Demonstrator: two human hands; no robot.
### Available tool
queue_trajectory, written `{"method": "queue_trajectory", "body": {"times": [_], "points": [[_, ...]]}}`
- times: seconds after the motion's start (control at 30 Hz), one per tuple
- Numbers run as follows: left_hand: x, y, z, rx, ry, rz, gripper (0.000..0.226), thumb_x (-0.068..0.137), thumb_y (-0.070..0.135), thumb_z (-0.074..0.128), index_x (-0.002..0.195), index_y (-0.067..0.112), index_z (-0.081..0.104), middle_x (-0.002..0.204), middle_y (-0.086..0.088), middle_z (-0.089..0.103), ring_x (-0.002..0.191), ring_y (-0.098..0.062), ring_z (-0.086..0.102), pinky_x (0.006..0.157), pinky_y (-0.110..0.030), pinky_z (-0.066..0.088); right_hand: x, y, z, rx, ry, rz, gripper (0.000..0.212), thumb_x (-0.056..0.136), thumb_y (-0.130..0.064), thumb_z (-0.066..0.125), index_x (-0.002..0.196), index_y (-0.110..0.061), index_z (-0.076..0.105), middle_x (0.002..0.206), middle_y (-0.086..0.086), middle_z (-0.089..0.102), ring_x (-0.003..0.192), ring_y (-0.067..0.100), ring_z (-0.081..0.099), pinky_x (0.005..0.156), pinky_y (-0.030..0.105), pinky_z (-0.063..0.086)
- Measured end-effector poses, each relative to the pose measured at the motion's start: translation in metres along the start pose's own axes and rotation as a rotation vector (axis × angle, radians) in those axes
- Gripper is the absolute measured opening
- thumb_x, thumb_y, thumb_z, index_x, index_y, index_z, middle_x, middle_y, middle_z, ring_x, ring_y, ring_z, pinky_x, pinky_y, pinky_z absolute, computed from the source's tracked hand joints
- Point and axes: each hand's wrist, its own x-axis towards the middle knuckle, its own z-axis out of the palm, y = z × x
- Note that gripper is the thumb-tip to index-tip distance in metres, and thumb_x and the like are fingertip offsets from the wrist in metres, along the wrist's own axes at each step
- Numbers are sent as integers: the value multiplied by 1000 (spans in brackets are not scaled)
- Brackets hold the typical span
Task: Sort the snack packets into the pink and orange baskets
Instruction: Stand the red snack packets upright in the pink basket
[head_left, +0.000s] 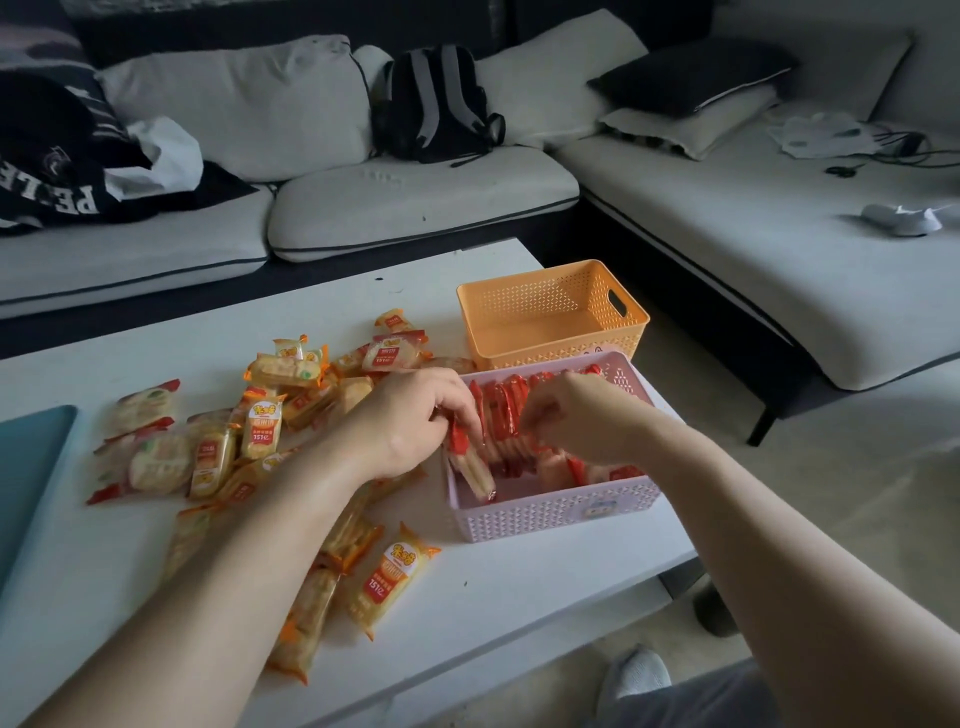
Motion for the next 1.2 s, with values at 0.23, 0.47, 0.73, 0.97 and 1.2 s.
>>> {"method": "queue_trajectory", "body": {"times": [0.23,0.47,0.73,0.97,1.2], "points": [[-1,1,16,391,-71,87,38,92,4,58,81,34,79,122,18,55,113,-10,46,90,-34,49,-3,6,8,-331,26,53,30,90,-11,68,118,-23,68,110,-5,69,90,14,65,65,26,60],[-4,-4,32,357,-141,-10,39,94,9,51,82,36,77,130,19,48,121,-13,41,88,-39,48,-3,5,12,-426,16,50,30,90,-15,65,119,-23,66,106,-3,70,87,16,67,64,28,60],[-7,-3,43,304,-206,-92,35,95,14,51,93,39,76,139,11,35,129,-14,27,97,-38,44,-7,17,-29,-39,140,38,12,87,-26,76,94,-19,69,90,-5,66,79,13,61,68,24,51],[-6,-7,32,367,-150,-91,25,98,28,55,101,46,71,108,14,46,112,-10,38,78,-31,37,-7,10,-28,68,109,-49,11,88,-23,78,97,-23,73,84,-18,64,65,-15,56,57,6,41],[-6,1,35,341,-129,-192,24,86,34,51,96,35,73,96,16,72,86,-12,66,68,-34,58,0,-15,-3,-44,100,77,19,87,-35,75,86,-16,72,80,-2,72,68,14,68,65,35,62]]}}
